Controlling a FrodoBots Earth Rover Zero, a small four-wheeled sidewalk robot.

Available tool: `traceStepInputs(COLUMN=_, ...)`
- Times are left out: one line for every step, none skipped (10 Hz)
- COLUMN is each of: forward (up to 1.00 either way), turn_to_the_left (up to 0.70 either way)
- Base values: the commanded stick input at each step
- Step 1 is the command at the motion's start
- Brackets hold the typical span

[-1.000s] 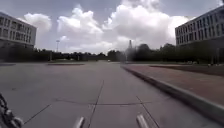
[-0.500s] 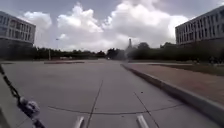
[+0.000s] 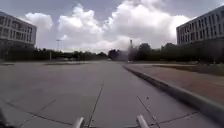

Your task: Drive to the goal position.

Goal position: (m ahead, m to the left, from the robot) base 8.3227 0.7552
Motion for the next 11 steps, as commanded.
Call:
traceStepInputs(forward=0.7, turn_to_the_left=0.34)
traceStepInputs(forward=0.7, turn_to_the_left=0.0)
traceStepInputs(forward=0.7, turn_to_the_left=0.0)
traceStepInputs(forward=0.7, turn_to_the_left=0.0)
traceStepInputs(forward=0.7, turn_to_the_left=0.0)
traceStepInputs(forward=0.7, turn_to_the_left=0.0)
traceStepInputs(forward=0.7, turn_to_the_left=0.0)
traceStepInputs(forward=0.7, turn_to_the_left=0.0)
traceStepInputs(forward=0.7, turn_to_the_left=0.0)
traceStepInputs(forward=0.7, turn_to_the_left=0.0)
traceStepInputs(forward=0.7, turn_to_the_left=0.0)
